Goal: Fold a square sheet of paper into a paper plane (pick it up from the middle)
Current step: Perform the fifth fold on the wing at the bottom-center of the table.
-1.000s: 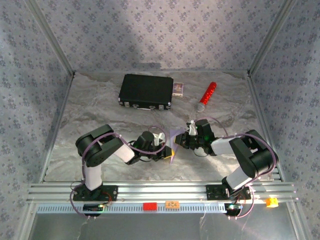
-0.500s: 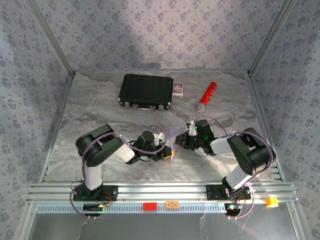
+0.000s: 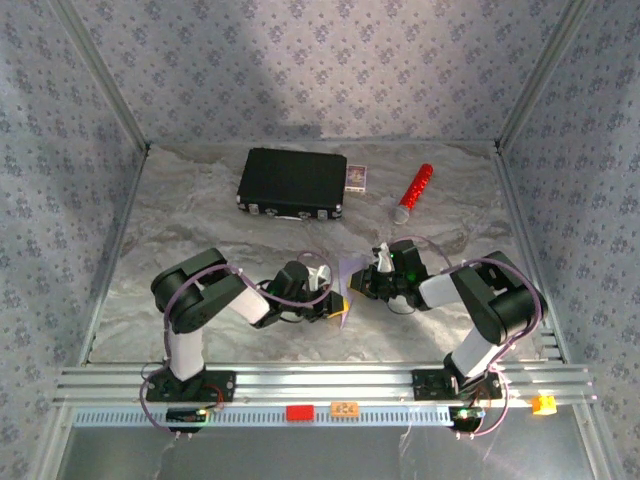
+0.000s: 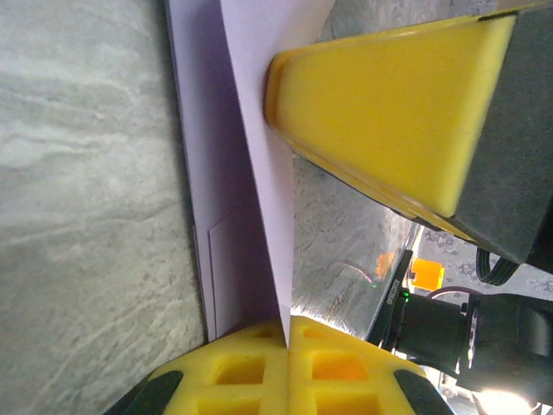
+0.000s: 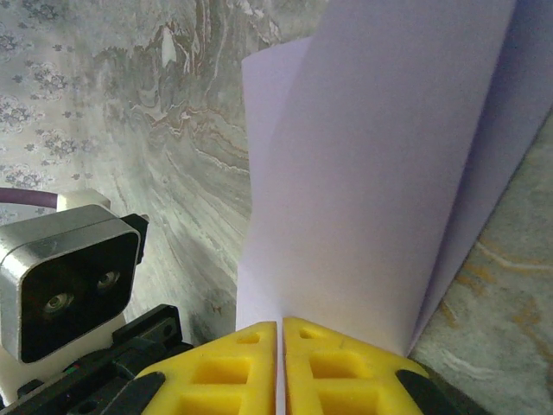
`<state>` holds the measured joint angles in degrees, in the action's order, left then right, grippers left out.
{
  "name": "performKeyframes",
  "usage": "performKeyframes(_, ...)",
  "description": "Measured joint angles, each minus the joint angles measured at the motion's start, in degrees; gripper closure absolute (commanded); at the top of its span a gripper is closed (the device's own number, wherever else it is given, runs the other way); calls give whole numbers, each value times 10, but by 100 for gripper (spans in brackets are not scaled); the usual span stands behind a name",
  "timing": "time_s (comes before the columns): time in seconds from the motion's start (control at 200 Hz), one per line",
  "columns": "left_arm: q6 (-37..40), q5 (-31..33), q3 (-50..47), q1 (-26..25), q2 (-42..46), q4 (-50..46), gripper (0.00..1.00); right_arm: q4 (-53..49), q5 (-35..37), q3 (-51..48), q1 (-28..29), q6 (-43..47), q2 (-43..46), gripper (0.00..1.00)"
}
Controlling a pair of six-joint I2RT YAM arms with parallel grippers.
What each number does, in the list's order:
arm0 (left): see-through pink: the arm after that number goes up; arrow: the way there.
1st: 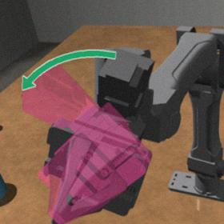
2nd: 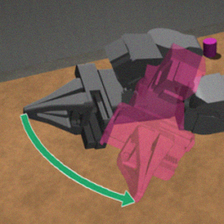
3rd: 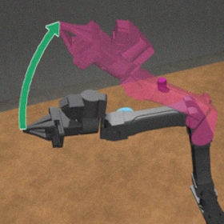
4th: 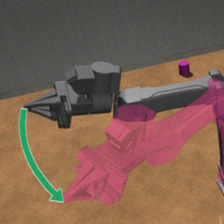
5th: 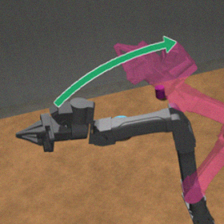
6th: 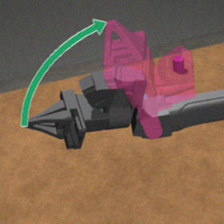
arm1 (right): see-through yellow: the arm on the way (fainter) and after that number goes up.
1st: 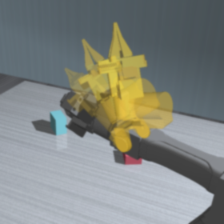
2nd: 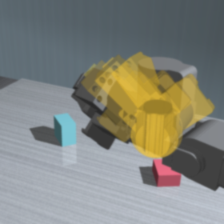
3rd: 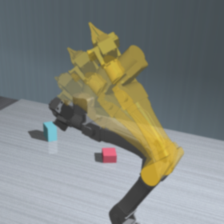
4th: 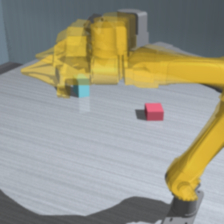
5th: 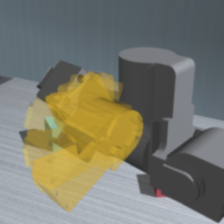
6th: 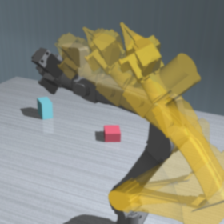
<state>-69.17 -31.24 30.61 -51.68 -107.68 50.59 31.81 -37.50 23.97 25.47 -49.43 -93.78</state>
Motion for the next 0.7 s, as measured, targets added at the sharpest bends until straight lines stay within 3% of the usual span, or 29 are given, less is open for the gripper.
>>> performKeyframes(0.14,12,-11,9,1,7,-17,85,-2,2,0,0,0,0,88)
performKeyframes(0.39,56,4,32,-8,27,-106,95,-16,6,6,0,0,0,90)
performKeyframes(0.7,82,15,35,-14,36,-131,92,-21,8,7,2,0,0,91)
